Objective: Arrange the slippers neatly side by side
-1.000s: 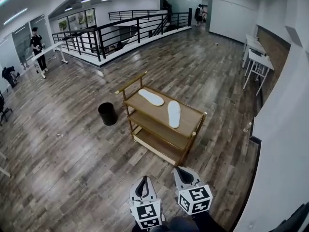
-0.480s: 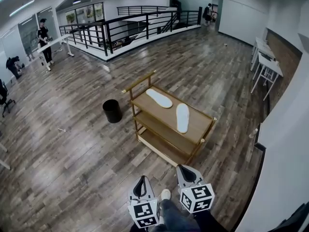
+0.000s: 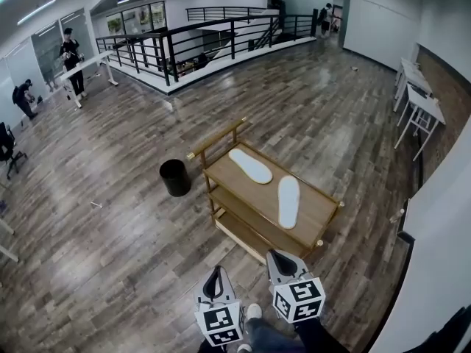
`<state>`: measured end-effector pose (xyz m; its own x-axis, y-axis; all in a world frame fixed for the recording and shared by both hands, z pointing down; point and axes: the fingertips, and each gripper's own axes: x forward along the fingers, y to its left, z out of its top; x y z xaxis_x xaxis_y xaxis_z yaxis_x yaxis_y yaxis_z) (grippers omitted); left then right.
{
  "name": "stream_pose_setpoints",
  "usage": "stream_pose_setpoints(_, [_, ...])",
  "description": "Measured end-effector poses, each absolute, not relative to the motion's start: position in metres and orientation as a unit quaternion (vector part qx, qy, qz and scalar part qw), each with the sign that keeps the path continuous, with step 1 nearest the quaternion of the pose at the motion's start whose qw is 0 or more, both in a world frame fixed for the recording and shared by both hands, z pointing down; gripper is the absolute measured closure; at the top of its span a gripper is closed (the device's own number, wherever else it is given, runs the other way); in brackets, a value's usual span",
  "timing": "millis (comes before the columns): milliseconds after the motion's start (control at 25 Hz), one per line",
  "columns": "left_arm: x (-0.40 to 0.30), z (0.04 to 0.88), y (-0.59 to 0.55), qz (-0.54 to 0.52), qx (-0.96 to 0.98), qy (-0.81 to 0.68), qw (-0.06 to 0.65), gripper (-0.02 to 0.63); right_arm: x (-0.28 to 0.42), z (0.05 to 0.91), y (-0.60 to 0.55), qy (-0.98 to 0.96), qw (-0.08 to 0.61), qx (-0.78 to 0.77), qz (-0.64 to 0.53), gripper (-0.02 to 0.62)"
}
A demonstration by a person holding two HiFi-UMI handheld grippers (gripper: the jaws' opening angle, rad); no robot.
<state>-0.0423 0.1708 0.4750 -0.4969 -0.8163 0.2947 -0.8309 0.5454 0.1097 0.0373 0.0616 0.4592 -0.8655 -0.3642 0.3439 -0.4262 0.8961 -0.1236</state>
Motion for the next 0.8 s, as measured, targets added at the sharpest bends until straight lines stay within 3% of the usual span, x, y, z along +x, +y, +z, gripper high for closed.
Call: stream_pose_setpoints(800, [-0.115, 0.470, 0.039, 0.025, 0.481, -0.862, 0.159, 0.606, -0.019, 0.455, -0.080, -0.954, 0.151, 0.235, 0.106, 0.598])
